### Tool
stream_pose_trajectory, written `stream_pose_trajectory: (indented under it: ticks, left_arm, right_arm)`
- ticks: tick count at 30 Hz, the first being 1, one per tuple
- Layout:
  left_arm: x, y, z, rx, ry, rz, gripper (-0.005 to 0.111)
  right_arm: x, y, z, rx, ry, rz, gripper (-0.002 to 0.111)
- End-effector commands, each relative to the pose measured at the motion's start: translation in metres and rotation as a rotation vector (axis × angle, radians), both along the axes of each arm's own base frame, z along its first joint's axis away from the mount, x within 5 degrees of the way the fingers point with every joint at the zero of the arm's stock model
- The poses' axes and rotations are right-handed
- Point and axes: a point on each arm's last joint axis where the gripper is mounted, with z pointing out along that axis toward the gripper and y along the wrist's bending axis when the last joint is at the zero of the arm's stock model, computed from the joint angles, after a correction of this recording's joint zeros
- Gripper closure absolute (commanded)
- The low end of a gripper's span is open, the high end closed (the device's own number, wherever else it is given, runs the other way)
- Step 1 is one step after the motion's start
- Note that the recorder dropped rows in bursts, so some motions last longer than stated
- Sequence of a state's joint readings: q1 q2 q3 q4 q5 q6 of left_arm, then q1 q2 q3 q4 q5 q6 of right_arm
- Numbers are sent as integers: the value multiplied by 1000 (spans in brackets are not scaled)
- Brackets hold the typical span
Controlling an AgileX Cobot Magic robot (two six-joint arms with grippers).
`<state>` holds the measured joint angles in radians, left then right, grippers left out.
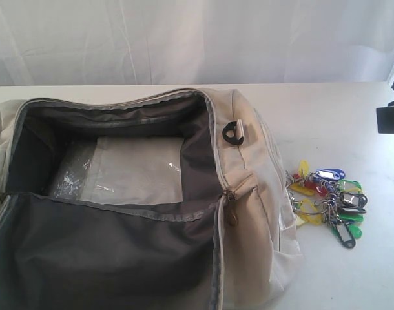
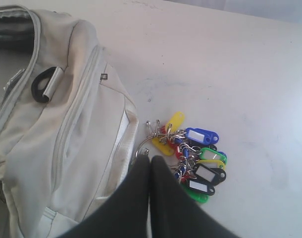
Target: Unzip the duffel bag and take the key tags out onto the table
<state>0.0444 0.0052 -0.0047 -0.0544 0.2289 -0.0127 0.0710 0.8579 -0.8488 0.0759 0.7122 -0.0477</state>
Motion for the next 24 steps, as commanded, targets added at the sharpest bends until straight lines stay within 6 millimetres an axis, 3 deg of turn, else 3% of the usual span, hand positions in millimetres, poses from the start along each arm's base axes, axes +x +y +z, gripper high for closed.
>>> stream_pose_trajectory:
  ticks: [1, 24]
  left_arm:
    - [0, 0, -1, 8, -4, -9, 107]
    - [0, 0, -1, 8, -4, -9, 107]
  right_arm:
    - [-1, 0, 1, 5, -15, -4, 108]
    - [-1, 0, 1, 5, -15, -4, 108]
